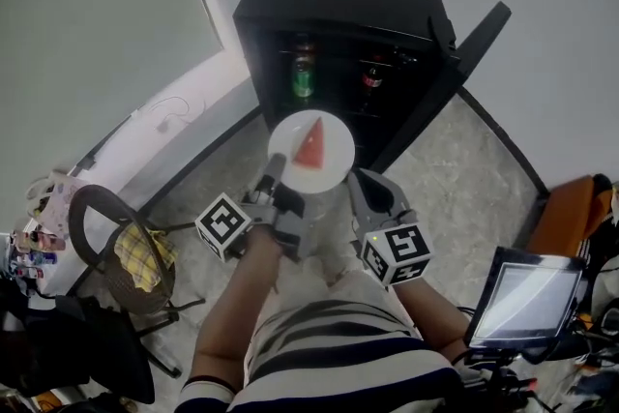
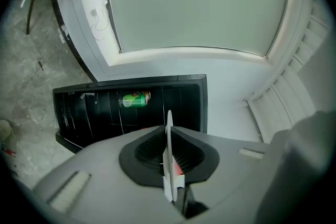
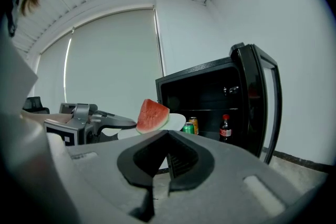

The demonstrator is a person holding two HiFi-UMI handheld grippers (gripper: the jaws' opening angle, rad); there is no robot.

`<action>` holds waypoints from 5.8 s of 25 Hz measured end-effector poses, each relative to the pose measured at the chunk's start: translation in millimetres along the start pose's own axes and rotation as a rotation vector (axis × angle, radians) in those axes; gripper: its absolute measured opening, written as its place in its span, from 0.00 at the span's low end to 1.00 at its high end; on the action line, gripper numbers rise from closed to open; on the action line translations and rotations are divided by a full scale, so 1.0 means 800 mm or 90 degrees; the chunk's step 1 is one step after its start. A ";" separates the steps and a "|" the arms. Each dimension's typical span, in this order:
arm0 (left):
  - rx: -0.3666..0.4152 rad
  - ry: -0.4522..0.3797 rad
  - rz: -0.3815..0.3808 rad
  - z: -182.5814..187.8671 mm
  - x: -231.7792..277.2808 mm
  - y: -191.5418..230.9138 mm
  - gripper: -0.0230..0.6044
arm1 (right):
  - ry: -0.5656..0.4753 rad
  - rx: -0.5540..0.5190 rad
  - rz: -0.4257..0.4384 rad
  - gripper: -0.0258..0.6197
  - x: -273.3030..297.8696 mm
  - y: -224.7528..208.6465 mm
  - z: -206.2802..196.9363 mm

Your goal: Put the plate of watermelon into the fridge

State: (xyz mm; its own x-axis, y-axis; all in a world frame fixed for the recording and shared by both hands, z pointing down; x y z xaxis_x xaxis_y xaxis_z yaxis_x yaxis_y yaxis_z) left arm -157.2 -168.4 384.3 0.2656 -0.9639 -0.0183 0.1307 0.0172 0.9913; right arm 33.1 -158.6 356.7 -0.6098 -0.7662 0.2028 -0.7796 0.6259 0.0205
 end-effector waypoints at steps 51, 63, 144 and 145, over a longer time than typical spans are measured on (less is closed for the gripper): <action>0.024 -0.029 -0.012 0.049 0.266 0.012 0.06 | -0.193 -0.180 0.022 0.04 0.195 -0.091 0.000; 0.034 -0.029 -0.004 0.037 0.296 0.009 0.07 | -0.181 -0.232 0.048 0.04 0.211 -0.112 -0.001; 0.963 0.083 -0.157 -0.017 0.346 -0.013 0.03 | -0.120 -0.138 -0.101 0.04 0.283 -0.186 0.051; 0.957 0.082 -0.155 -0.015 0.344 -0.011 0.03 | -0.123 -0.141 -0.096 0.04 0.283 -0.182 0.049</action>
State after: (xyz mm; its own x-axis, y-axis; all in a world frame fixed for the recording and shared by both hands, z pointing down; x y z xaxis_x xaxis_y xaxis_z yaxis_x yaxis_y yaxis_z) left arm -74.0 -430.8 368.7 0.4702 -0.8733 -0.1272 -0.8567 -0.4863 0.1719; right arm 3.0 -428.9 361.0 -0.5215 -0.8532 -0.0073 -0.8265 0.5031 0.2525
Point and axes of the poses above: the fingertips, and each gripper's own axes: x forward along the fingers, y to its left, z out of its top, the point moved 6 cm from there along -x, backward along the fingers, and after that the axes turned 9 degrees about -x, right-handed, at the moved point
